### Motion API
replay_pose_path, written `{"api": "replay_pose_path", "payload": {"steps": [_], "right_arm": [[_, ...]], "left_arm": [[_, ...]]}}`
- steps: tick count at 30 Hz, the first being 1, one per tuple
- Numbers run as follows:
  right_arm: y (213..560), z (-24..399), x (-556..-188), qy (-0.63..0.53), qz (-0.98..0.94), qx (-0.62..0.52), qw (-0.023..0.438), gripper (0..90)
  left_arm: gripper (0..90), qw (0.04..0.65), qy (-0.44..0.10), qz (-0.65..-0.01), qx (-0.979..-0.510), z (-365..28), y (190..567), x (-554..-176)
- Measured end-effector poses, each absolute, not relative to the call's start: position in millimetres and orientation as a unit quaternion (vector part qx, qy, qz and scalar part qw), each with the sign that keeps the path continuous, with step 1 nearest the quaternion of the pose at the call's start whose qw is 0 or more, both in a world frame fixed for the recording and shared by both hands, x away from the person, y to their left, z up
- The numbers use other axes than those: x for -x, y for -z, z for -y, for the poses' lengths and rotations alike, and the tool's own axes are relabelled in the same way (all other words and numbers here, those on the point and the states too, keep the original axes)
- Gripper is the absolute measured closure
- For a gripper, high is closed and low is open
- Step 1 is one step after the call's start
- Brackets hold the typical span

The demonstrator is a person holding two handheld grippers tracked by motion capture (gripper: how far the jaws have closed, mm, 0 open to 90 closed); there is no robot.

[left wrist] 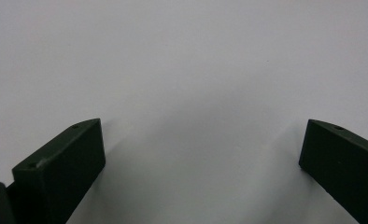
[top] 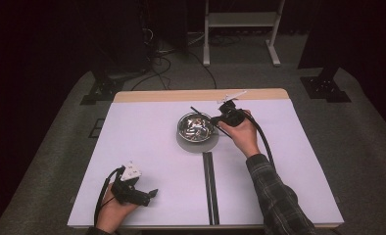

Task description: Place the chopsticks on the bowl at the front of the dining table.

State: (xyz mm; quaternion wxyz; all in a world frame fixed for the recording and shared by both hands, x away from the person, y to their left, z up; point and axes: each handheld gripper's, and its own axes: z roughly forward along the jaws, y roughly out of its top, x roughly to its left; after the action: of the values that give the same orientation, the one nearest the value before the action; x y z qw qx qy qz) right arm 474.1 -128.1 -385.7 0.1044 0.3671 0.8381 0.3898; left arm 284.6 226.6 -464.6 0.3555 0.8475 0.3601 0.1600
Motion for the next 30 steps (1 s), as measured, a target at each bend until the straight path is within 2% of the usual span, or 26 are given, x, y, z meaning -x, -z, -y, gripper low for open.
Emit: {"api": "replay_pose_path", "payload": {"steps": [30], "right_arm": [[401,100,-507,-0.378,-0.837,-0.380,0.109,85.3]], "left_arm": [[0.0,0.355,-0.161,-0.359,-0.848,-227,464,-285]]}}
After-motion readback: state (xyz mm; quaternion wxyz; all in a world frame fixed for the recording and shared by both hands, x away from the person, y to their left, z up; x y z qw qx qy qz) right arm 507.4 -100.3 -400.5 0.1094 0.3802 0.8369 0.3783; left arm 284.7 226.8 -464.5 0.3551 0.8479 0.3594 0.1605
